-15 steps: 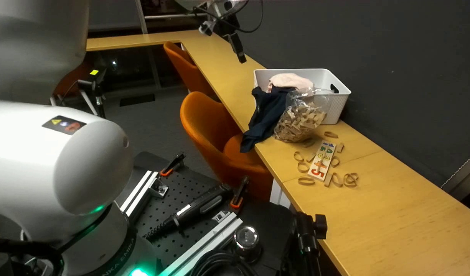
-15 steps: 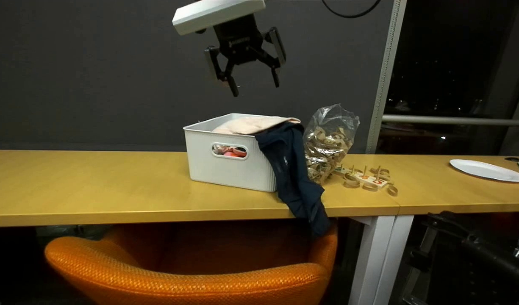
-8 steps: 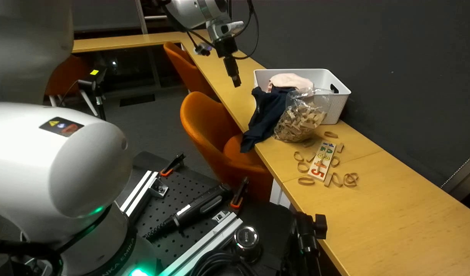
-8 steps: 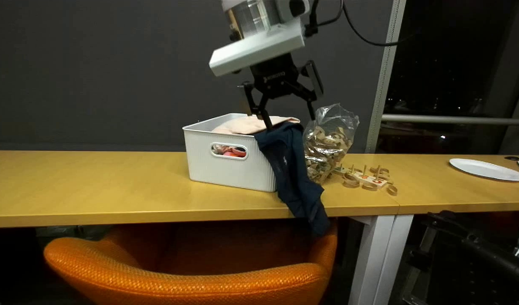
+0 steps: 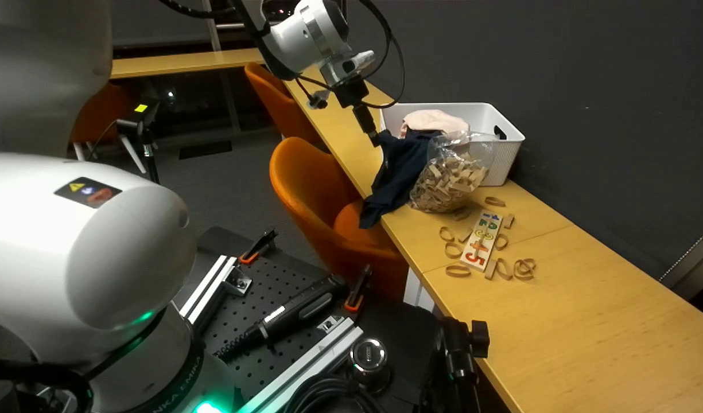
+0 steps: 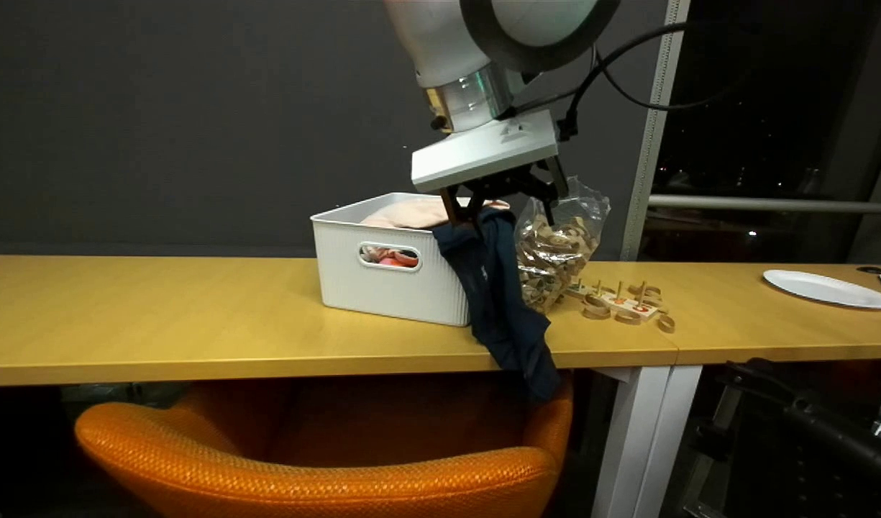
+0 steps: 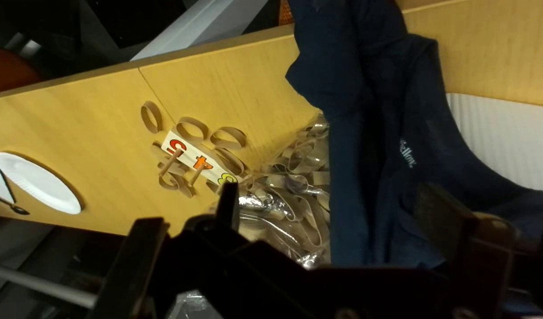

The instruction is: Put the peach and blue shirts in the basket

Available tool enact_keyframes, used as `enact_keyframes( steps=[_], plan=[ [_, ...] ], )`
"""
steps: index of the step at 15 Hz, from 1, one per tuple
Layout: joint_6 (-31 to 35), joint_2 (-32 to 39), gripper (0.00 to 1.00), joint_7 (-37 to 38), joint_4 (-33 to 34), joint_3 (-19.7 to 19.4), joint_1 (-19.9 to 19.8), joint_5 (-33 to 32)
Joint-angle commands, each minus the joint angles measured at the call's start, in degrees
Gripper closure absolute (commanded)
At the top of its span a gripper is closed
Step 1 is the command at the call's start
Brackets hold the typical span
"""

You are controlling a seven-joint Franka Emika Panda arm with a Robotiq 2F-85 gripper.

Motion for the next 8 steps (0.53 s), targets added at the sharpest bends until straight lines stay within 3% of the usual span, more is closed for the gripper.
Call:
enact_keyframes(
  steps=[1,8],
  plan=[
    [3.17,1.41,0.00,1.06,0.95,0.02,-0.07,-4.90],
    [8.78,6.62,0.00,0.35,6.59,0.02,-0.67,-8.93]
  ],
)
